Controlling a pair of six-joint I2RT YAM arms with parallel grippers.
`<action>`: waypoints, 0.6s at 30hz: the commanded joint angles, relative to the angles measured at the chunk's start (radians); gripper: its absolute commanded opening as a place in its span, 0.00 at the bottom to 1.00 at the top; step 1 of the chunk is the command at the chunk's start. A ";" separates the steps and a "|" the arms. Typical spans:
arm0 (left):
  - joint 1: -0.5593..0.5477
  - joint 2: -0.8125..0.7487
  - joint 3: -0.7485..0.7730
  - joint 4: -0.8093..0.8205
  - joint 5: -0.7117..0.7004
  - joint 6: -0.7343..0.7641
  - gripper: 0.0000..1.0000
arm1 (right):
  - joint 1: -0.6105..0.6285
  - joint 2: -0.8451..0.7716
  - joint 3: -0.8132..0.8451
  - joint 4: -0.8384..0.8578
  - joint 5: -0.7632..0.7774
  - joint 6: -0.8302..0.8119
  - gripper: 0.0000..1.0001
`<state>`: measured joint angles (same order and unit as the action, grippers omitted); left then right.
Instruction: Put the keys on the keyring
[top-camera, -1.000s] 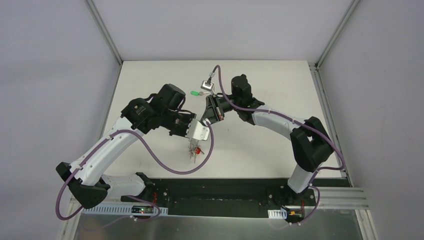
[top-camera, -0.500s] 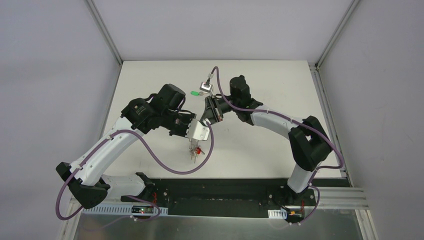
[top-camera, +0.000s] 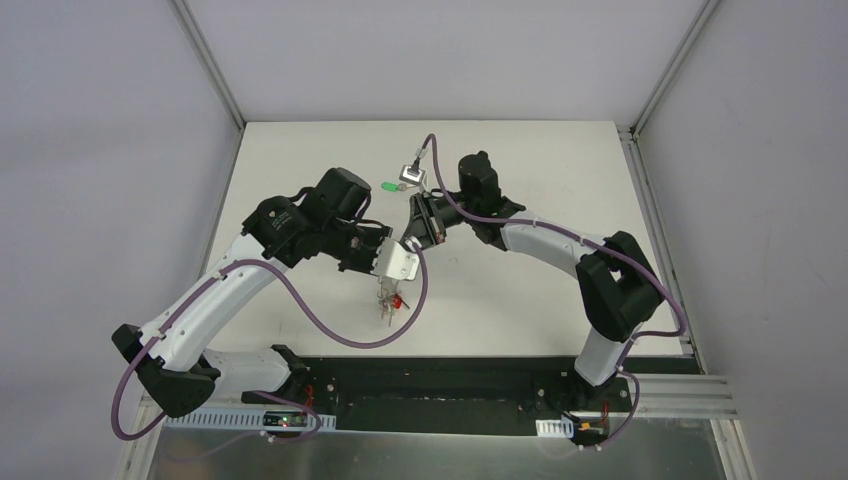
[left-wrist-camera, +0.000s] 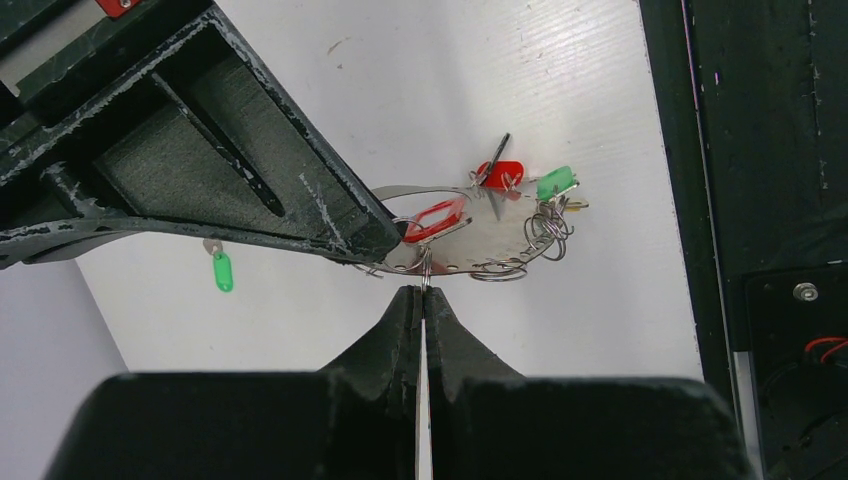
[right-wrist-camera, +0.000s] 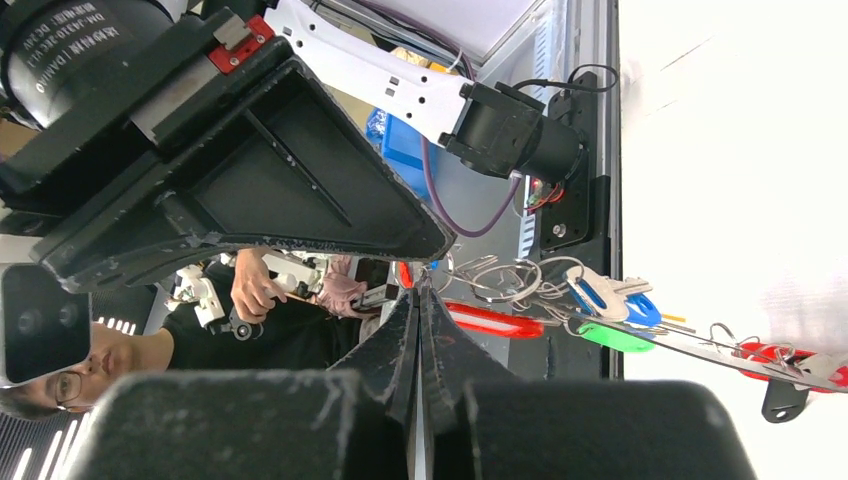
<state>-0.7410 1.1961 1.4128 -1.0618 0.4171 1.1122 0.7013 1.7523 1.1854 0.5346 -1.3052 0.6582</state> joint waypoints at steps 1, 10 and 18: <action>-0.001 -0.024 0.026 0.023 0.013 -0.018 0.00 | 0.006 -0.012 0.012 -0.041 -0.011 -0.095 0.00; 0.058 -0.028 0.034 0.074 0.110 -0.094 0.00 | 0.006 -0.040 -0.001 -0.116 -0.005 -0.193 0.16; 0.174 -0.043 -0.003 0.258 0.347 -0.361 0.00 | -0.080 -0.168 0.005 -0.187 -0.003 -0.306 0.46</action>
<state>-0.6228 1.1950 1.4128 -0.9714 0.5709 0.9451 0.6815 1.7222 1.1793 0.3668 -1.2972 0.4541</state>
